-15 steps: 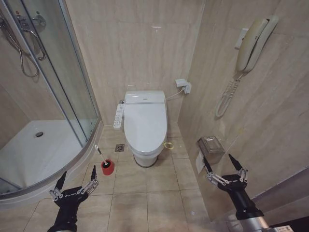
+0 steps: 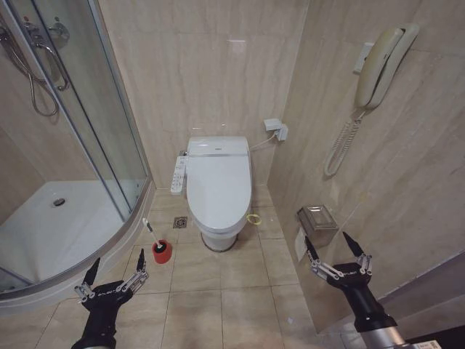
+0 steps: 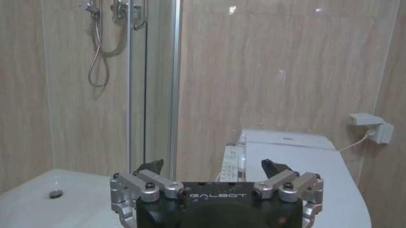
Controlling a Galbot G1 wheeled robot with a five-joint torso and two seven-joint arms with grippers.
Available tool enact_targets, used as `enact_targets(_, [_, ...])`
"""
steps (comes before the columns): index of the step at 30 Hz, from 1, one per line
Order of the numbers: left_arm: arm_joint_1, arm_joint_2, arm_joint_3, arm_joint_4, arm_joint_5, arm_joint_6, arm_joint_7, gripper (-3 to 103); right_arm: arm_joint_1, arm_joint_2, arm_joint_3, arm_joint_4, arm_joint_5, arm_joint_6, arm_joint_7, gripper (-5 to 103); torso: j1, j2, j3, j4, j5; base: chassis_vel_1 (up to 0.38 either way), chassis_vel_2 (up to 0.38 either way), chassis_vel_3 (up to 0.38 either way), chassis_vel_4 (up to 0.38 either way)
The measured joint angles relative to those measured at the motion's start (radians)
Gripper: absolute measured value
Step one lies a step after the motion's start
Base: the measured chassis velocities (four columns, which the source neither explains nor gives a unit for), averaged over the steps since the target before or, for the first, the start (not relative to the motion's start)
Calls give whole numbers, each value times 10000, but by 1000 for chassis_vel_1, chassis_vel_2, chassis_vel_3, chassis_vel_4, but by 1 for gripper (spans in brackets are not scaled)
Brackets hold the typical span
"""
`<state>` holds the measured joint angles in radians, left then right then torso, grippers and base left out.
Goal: Open the toilet lid, clean the toilet bowl with a toilet brush, close the toilet lid, and flush.
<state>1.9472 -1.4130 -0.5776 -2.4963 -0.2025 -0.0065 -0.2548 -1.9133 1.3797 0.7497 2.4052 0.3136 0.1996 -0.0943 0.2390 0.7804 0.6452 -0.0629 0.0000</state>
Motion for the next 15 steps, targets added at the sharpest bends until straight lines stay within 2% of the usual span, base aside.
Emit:
enact_targets(5, [0, 0, 0, 0, 0, 0, 0, 100, 1, 9, -4, 2, 67, 8, -357, 100, 0, 0, 0, 0, 0, 0, 0, 0, 0])
enact_targets(12, [0, 0, 0, 0, 0, 0, 0, 100, 60, -22, -15, -22, 122, 19, -356, 100, -4, 1, -2, 0, 1, -26, 29, 36, -36])
enact_targets(15, [0, 0, 0, 0, 0, 0, 0, 100, 69, -37, -15, -27, 178, 31, -353, 100, -4, 1, -1, 0, 0, -142, 111, 128, -112])
